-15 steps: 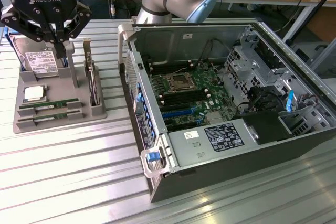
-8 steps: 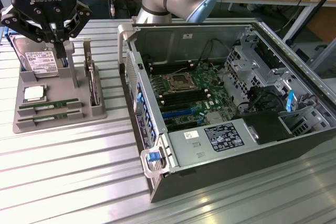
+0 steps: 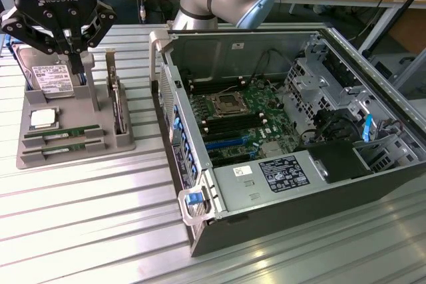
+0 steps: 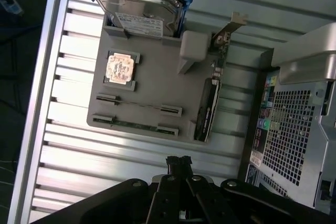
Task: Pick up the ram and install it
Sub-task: 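Pick up the ram and move it above insertion slot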
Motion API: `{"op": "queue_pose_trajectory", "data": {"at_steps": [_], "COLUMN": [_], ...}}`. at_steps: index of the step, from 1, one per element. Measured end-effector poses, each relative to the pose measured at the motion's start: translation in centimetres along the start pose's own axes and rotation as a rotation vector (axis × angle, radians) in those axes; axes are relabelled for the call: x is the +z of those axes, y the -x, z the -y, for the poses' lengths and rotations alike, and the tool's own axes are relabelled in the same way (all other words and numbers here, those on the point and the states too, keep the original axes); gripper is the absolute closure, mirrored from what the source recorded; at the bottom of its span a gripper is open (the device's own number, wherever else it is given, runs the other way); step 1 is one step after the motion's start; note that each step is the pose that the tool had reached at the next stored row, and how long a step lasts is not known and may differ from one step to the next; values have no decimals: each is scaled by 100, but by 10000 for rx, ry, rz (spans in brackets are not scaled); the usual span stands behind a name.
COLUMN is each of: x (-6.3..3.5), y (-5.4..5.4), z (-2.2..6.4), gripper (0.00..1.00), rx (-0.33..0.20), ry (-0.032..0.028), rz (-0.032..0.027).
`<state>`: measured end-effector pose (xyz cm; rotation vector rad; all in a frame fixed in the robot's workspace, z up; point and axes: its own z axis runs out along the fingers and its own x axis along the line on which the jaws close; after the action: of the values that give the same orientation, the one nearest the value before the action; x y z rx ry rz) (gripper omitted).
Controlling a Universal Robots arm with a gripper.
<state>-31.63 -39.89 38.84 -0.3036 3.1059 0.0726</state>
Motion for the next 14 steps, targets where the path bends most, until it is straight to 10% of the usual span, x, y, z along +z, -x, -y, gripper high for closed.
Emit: {"op": "queue_pose_trajectory", "data": {"at_steps": [14], "x": [0], "y": [0], "z": [0], "gripper": [89], "rx": [-574], "ry": [14], "rz": [-26]}}
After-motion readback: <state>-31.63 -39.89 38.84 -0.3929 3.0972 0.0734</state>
